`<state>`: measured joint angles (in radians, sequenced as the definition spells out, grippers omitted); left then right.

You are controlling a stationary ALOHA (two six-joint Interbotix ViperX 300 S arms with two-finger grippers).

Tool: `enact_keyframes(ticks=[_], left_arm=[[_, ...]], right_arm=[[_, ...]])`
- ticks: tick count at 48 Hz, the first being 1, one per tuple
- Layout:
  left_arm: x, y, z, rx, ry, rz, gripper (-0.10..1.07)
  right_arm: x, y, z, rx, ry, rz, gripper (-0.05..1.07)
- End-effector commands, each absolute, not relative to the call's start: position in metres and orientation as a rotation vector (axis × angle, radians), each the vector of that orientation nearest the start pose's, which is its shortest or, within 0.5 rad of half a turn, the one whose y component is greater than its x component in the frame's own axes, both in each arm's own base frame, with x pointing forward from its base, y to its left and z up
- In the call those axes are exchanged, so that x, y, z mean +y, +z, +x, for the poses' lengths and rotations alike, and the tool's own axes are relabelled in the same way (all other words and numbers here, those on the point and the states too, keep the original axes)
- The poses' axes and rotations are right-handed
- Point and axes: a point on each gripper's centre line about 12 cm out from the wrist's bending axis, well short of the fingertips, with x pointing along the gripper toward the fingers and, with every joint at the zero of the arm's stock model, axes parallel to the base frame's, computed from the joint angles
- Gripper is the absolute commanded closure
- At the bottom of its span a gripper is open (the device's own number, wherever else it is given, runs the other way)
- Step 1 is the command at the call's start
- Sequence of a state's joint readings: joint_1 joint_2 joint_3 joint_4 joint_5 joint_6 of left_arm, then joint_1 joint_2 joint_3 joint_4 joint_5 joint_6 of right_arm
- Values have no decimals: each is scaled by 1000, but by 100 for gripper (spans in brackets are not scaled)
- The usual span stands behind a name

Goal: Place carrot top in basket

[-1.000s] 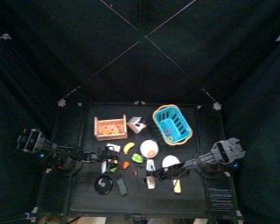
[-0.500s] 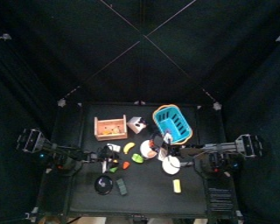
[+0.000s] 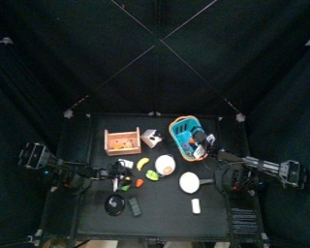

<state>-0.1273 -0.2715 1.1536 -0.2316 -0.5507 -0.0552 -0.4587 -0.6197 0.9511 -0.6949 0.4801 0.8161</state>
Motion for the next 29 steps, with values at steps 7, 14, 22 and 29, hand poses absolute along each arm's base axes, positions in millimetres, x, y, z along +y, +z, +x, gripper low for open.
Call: enact_keyframes(ticks=[7,14,22,29], left_arm=[[-21,163,281,326,38,-208,21],[-21,161,281,335,37,-206,21],[-21,158,281,345,39,-204,21],[-21,158,281,345,40,-205,21]], right_arm=[[-140,221,197,575,-763,334,30],[-138,216,197,571,-752,351,21],[-138,213,196,575,-751,357,18],[-136,210,196,585,-746,360,18]])
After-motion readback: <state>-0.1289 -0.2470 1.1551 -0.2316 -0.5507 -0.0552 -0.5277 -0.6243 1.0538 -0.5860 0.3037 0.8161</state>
